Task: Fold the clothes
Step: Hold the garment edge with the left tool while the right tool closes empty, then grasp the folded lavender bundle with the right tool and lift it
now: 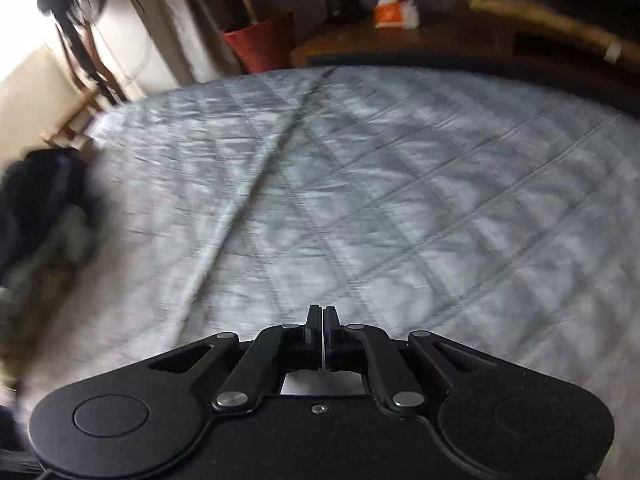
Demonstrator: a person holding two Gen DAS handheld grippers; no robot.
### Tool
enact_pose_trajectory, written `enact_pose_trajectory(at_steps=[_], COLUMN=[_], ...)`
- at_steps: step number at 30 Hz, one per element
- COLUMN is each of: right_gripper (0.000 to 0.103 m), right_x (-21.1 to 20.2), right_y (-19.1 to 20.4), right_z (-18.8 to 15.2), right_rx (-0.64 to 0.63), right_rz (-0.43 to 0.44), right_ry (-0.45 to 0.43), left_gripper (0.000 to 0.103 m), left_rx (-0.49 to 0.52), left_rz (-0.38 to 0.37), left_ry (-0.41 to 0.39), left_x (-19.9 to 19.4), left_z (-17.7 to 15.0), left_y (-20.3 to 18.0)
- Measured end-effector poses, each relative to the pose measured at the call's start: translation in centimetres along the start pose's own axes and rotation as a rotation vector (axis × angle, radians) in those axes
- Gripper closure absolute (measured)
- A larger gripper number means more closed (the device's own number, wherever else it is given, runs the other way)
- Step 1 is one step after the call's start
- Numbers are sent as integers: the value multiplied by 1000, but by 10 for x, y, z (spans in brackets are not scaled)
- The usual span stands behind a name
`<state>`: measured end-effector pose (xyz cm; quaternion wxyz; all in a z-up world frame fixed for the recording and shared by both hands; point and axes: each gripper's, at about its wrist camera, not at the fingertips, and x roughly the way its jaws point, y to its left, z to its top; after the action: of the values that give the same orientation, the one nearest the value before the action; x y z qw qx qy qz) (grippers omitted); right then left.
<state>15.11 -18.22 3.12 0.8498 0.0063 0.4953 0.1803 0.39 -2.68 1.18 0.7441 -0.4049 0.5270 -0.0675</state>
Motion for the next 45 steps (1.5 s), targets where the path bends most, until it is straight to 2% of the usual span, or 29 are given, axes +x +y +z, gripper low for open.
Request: enact_pose_trajectory(at_steps=[1,3,6,8,9,10,11,12,13,14,15,16,17,18,20,25,27,28,30,31,34,36,37,41,45], right_gripper=[102,94,90,77,77,74,69,68,68,68,68,62,49,44,41,39,37,32,31,31,32,63,85,85,85], right_x=[-3,-21,-56,-70,-72,-67,-63,-57,-56,-57,-64,-72,-79,-87,-99,-94,-83,-79,-74,-72,-66,-62,-59,-60,-60], right_y=[-1,-4,0,12,15,19,15,12,9,7,3,3,3,0,-12,-65,-64,-62,-56,-49,-14,-2,-1,0,-7], right_z=[-2,-8,-30,-51,-63,-76,-90,-103,-110,-117,-119,-122,-124,-126,-133,-167,-171,-173,-175,-174,-163,-161,-160,-154,-141], right_rx=[-5,26,36,-4,-15,-15,-5,10,11,14,23,25,29,43,140,574,635,661,694,682,472,416,404,281,179], right_rz=[-9,20,108,100,112,128,117,84,66,51,40,6,-26,-56,-85,53,87,104,146,138,12,34,51,59,106], right_ry=[-9,-68,-175,-168,-134,-91,-48,-7,1,5,-6,-14,-24,-48,-95,-130,-147,-163,-176,-181,-153,-149,-137,-98,0], left_gripper=[90,89,89,88,88,83,66,58,44,37,36,36,36,36,35,34,34,35,35,35,35,34,34,34,34], left_rx=[-6,-19,-30,-34,-33,-27,-20,-13,-6,18,46,79,105,130,136,58,42,36,24,33,58,42,30,-8,-25], left_rz=[-2,-7,-20,-28,-31,-36,-42,-47,-53,-62,-71,-77,-79,-82,-79,-24,-29,-33,-41,-41,-44,-43,-43,-36,-34], left_ry=[2,5,11,17,20,24,28,32,34,30,26,24,19,13,-3,-58,-61,-61,-61,-67,-87,-106,-112,-135,-150], left_x=[0,0,0,1,1,1,1,0,1,-1,-3,-4,-6,-8,-12,-19,-22,-23,-25,-26,-28,-31,-32,-36,-38], left_z=[1,3,2,3,3,3,2,1,0,-3,-5,-7,-7,-7,-2,21,24,26,29,29,33,39,43,59,69], left_y=[0,2,3,1,0,-2,-3,-4,-6,-10,-14,-19,-24,-29,-33,-19,-17,-16,-15,-17,-23,-22,-20,-14,-10])
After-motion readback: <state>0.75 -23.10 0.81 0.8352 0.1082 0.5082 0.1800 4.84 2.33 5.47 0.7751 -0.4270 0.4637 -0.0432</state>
